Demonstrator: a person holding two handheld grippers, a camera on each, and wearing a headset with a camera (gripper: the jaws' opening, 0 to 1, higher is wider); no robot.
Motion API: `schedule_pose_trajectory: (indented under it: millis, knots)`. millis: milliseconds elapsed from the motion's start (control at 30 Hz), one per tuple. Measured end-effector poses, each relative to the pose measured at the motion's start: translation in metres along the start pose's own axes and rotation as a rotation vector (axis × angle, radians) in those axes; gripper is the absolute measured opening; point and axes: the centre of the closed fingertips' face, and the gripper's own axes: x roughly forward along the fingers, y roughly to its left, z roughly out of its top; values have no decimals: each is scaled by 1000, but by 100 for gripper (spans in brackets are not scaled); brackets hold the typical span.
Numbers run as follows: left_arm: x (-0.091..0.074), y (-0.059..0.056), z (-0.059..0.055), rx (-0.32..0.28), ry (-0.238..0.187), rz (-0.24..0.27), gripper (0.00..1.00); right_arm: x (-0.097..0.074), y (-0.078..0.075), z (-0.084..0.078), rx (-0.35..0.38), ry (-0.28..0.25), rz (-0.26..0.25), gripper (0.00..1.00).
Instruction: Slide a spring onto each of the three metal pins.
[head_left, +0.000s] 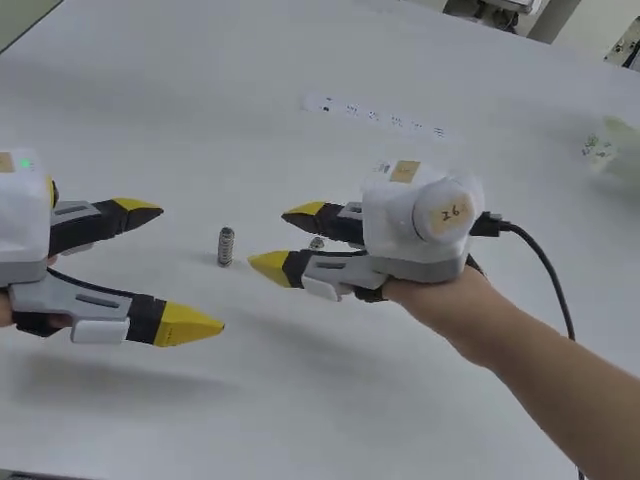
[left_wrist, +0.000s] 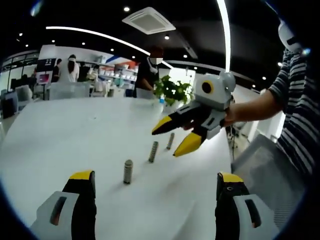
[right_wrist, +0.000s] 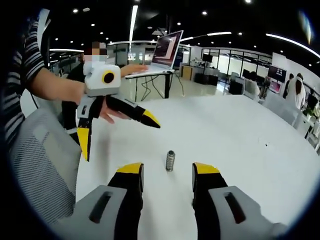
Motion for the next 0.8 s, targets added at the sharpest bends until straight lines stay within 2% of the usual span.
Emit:
schedule_pose_trajectory:
  millis: [200,567,800]
  knots:
    - [1,-1,1,11,8,-4,98,-22,-2,-10,45,-51,-27,53]
    - [-1,3,1,20,18,12,98,-64,-16,-35,116,-87,-109,67]
    - [-3,2,2,35,24,8,98,-86,-23,-44,143,-116,-156,77]
